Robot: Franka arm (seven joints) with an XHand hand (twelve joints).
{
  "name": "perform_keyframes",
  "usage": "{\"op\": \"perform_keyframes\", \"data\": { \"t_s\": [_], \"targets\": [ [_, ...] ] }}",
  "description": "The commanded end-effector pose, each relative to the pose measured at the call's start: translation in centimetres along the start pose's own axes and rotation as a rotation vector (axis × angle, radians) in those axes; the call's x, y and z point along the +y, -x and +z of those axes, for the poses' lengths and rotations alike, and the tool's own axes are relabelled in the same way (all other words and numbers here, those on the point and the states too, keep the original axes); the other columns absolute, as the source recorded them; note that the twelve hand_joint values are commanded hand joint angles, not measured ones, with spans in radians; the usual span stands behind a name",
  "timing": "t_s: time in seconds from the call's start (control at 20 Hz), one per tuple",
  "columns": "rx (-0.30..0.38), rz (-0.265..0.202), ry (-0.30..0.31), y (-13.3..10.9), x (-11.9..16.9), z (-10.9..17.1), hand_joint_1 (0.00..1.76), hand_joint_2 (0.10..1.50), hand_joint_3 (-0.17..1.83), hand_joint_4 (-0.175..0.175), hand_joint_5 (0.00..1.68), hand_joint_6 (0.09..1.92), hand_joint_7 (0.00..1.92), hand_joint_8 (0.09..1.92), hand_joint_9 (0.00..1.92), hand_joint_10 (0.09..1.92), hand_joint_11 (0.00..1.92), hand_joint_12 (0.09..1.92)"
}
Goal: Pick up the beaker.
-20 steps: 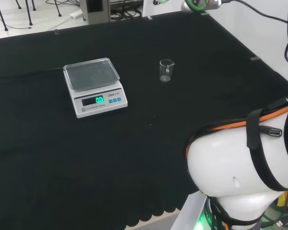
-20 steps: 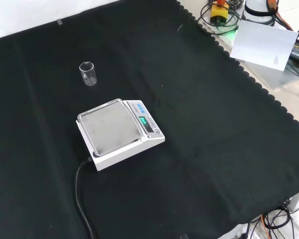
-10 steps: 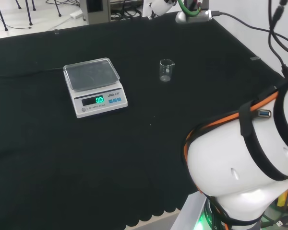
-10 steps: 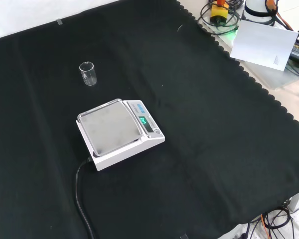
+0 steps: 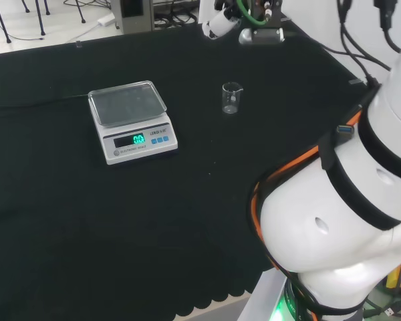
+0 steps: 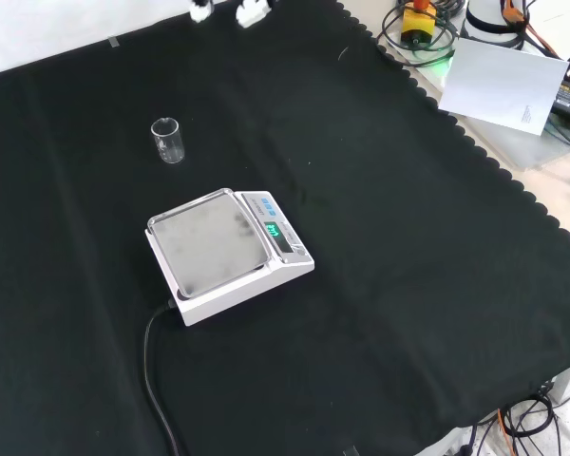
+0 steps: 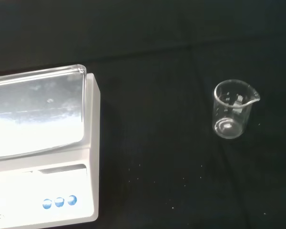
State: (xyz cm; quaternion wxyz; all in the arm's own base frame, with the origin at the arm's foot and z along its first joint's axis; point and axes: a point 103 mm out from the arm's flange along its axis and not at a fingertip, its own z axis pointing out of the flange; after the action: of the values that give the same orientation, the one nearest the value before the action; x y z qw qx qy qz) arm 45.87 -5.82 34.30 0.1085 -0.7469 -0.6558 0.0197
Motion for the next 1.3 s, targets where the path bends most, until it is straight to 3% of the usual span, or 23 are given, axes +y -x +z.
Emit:
{"op": "perform_keyframes", "data": {
  "t_s": [0.05, 0.4, 0.55, 0.95, 1.05, 1.15, 1.25, 1.3],
  "targets": [
    [0.064, 0.003, -0.021, 1.6, 5.4, 2.7, 0.73, 0.75, 0.72, -0.052, 0.55, 0.68, 0.66, 0.70, 0.77, 0.72, 0.29, 1.40],
    [0.080, 0.020, -0.047, 3.1, 8.3, 4.5, 0.75, 0.74, 0.74, -0.057, 0.55, 0.71, 0.64, 0.71, 0.75, 0.73, 0.28, 1.40],
    [0.099, 0.021, -0.069, 3.7, 10.5, 6.0, 0.75, 0.74, 0.74, -0.061, 0.55, 0.72, 0.64, 0.72, 0.75, 0.73, 0.28, 1.40],
    [0.057, 0.064, -0.148, 4.4, 17.6, 7.9, 0.76, 0.74, 0.74, -0.068, 0.56, 0.74, 0.63, 0.72, 0.74, 0.74, 0.29, 1.40],
    [0.066, 0.071, -0.192, 4.6, 18.8, 8.9, 0.76, 0.74, 0.74, -0.070, 0.56, 0.74, 0.63, 0.72, 0.74, 0.74, 0.29, 1.40],
    [0.067, 0.078, -0.281, 4.9, 19.6, 9.8, 0.77, 0.74, 0.74, -0.072, 0.55, 0.75, 0.59, 0.74, 0.71, 0.75, 0.28, 1.40],
    [0.063, 0.075, -0.396, 5.3, 20.0, 10.6, 0.76, 0.68, 0.72, -0.052, 0.34, 0.59, 0.34, 0.73, 0.46, 0.79, 0.19, 1.42],
    [0.054, 0.077, -0.438, 5.5, 20.1, 10.9, 0.74, 0.64, 0.67, -0.024, 0.21, 0.44, 0.19, 0.62, 0.27, 0.81, 0.11, 1.45]
  ]
}}
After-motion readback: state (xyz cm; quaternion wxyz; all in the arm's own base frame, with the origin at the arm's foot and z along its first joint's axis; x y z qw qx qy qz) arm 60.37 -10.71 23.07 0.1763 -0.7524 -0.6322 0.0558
